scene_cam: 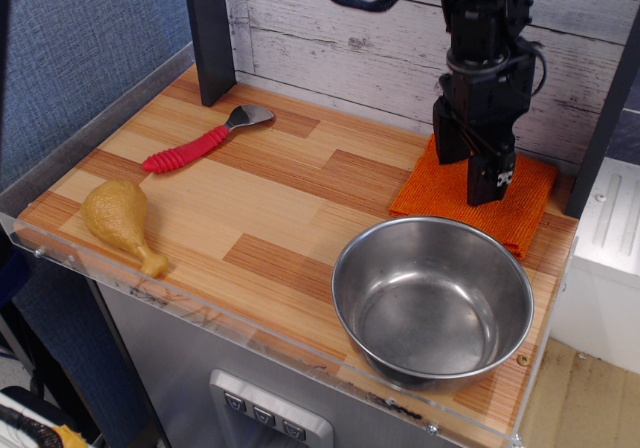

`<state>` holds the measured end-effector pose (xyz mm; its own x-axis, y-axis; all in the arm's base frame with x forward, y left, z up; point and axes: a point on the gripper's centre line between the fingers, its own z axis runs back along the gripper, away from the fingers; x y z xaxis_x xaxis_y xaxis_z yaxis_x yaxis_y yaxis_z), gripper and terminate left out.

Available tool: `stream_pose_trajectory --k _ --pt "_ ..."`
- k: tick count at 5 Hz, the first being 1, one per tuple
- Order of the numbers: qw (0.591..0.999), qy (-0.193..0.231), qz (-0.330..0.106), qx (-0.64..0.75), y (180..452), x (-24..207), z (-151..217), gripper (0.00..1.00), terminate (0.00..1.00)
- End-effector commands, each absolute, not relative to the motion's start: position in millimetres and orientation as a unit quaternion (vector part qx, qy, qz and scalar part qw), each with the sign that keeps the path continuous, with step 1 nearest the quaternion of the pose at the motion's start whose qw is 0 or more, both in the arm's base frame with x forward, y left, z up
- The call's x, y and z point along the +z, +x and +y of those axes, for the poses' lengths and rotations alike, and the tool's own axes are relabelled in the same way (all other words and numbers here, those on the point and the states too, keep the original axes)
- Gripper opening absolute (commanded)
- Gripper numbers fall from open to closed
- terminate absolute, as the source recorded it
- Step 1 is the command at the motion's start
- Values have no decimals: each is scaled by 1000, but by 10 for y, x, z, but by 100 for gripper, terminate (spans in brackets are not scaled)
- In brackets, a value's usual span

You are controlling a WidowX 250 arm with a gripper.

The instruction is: Move the Orange cloth near the red spoon.

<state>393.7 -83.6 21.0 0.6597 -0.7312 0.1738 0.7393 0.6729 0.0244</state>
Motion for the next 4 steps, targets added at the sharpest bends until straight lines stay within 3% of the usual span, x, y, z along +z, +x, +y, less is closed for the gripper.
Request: stream_pose_trajectory --k 1,4 --pt "900 -26 -115 -420 3947 212 -924 100 0" --pt "915 -7 -104 -390 3702 241 -449 100 0"
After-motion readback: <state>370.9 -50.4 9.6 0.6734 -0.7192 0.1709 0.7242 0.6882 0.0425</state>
